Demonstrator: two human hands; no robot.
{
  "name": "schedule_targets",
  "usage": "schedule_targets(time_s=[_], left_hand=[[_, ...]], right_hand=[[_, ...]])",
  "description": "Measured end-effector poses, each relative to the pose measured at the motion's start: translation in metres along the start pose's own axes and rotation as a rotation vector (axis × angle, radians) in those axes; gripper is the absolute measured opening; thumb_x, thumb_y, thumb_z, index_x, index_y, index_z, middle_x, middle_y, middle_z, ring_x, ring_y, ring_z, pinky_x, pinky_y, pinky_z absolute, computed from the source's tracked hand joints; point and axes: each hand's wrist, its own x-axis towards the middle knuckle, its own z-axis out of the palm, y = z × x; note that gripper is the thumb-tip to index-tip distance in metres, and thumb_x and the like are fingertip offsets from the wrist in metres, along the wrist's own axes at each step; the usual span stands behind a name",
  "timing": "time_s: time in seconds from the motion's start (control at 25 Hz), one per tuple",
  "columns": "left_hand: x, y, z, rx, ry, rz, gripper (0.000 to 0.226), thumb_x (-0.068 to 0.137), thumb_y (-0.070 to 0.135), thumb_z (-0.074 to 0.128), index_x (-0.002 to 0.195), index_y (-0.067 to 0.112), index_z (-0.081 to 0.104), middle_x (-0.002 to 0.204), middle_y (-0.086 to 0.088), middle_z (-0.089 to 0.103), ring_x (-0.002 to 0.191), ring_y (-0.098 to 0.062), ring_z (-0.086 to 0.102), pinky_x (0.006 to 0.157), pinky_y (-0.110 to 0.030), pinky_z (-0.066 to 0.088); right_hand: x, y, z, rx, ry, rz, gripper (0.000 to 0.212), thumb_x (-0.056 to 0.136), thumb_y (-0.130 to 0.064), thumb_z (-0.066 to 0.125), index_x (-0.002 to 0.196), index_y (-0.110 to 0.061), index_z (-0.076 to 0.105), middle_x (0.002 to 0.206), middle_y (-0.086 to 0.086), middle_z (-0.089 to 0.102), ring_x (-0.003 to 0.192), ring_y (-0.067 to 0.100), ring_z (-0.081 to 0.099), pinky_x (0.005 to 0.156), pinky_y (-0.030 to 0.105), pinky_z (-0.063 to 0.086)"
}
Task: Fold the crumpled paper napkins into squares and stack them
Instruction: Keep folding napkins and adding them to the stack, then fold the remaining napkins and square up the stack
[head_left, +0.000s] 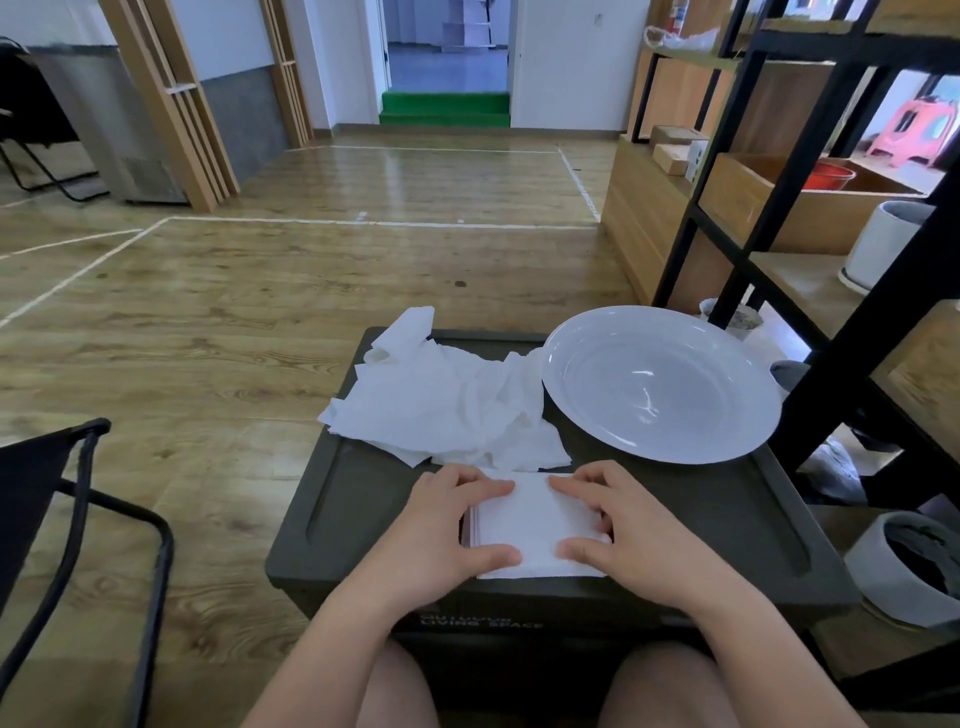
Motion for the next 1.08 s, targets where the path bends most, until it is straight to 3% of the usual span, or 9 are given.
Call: schedule_targets(time_s=[0.08, 0.2, 0.28, 0.4, 0.56, 0.72, 0.8, 0.96, 1.08], left_hand=[[0.004, 0.0, -0.009, 0.089, 0.122, 0.041, 0.058, 0.061, 0.068, 0.063, 0.116, 0.053, 0.055, 0.113, 0.036, 0.037, 0.11, 0.002, 0.026, 0.096, -0.021, 0.028], [0.018, -0.008, -0.03, 0.229, 0.473, -0.013, 0.043, 0.075, 0.042, 0.068, 0.116, 0.044, 0.055, 0.117, 0.021, 0.042, 0.109, -0.007, 0.024, 0.094, -0.026, 0.027], [0.028, -0.016, -0.039, 0.407, 0.506, -0.098, 0.042, 0.079, 0.021, 0.065, 0.119, 0.032, 0.057, 0.125, 0.008, 0.046, 0.114, -0.016, 0.027, 0.094, -0.031, 0.025], [0.034, -0.013, -0.044, 0.489, 0.541, -0.075, 0.019, 0.086, 0.016, 0.063, 0.101, 0.023, 0.073, 0.113, 0.005, 0.062, 0.109, -0.022, 0.042, 0.089, -0.032, 0.031], [0.029, 0.011, -0.054, 0.171, 0.668, 0.005, 0.008, 0.089, 0.021, 0.064, 0.086, 0.023, 0.071, 0.083, 0.018, 0.064, 0.08, -0.006, 0.05, 0.071, -0.018, 0.038], [0.02, 0.054, -0.063, -0.323, 0.504, 0.064, 0.031, 0.093, 0.024, 0.058, 0.063, 0.028, 0.049, 0.05, 0.009, 0.034, 0.047, -0.003, 0.031, 0.045, -0.018, 0.029], [0.013, 0.076, -0.068, -0.475, 0.439, 0.093, 0.016, 0.094, 0.023, 0.058, 0.08, 0.024, 0.062, 0.061, -0.001, 0.055, 0.055, 0.004, 0.048, 0.055, -0.027, 0.043], [-0.001, 0.101, -0.068, -0.736, 0.386, 0.047, 0.011, 0.095, 0.026, 0.057, 0.099, 0.028, 0.067, 0.093, 0.003, 0.075, 0.09, -0.017, 0.07, 0.076, -0.031, 0.056], [-0.013, 0.106, -0.06, -0.616, 0.524, -0.003, 0.026, 0.091, 0.035, 0.06, 0.115, 0.04, 0.051, 0.072, 0.007, 0.064, 0.077, -0.011, 0.064, 0.073, -0.025, 0.051]], right_hand=[[-0.002, 0.001, 0.001, 0.007, 0.006, -0.011, 0.066, 0.079, -0.039, 0.071, 0.139, -0.035, 0.043, 0.115, -0.032, 0.031, 0.099, -0.006, 0.043, 0.08, 0.007, 0.036], [-0.003, 0.002, 0.002, 0.024, 0.021, -0.004, 0.065, 0.08, -0.039, 0.07, 0.139, -0.035, 0.043, 0.116, -0.032, 0.031, 0.098, -0.008, 0.042, 0.079, 0.006, 0.036], [-0.004, 0.001, 0.003, 0.021, 0.028, -0.011, 0.065, 0.079, -0.039, 0.07, 0.138, -0.036, 0.043, 0.116, -0.033, 0.03, 0.099, -0.009, 0.041, 0.079, 0.005, 0.036], [-0.004, -0.002, 0.001, 0.044, 0.037, 0.014, 0.065, 0.075, -0.042, 0.072, 0.135, -0.039, 0.046, 0.114, -0.033, 0.035, 0.094, -0.008, 0.045, 0.075, 0.006, 0.038], [-0.004, -0.013, -0.008, 0.04, 0.177, 0.004, 0.057, 0.07, -0.049, 0.07, 0.125, -0.04, 0.057, 0.103, -0.024, 0.052, 0.081, -0.006, 0.051, 0.07, 0.01, 0.039], [0.01, -0.045, -0.023, 0.2, 0.318, -0.022, 0.057, 0.077, -0.045, 0.071, 0.129, -0.04, 0.049, 0.104, -0.026, 0.052, 0.089, -0.009, 0.051, 0.07, 0.009, 0.041], [0.017, -0.065, -0.035, 0.419, 0.26, 0.003, 0.067, 0.076, -0.047, 0.072, 0.135, -0.04, 0.04, 0.114, -0.024, 0.05, 0.096, -0.008, 0.052, 0.077, 0.016, 0.046], [0.008, -0.088, -0.05, 0.729, 0.209, 0.079, 0.077, 0.074, -0.045, 0.074, 0.14, -0.041, 0.034, 0.12, -0.003, 0.056, 0.105, 0.015, 0.06, 0.096, 0.046, 0.049], [-0.014, -0.098, -0.043, 0.717, 0.343, -0.01, 0.062, 0.081, -0.033, 0.07, 0.134, -0.045, 0.04, 0.131, -0.007, 0.047, 0.114, 0.016, 0.051, 0.096, 0.038, 0.047]])
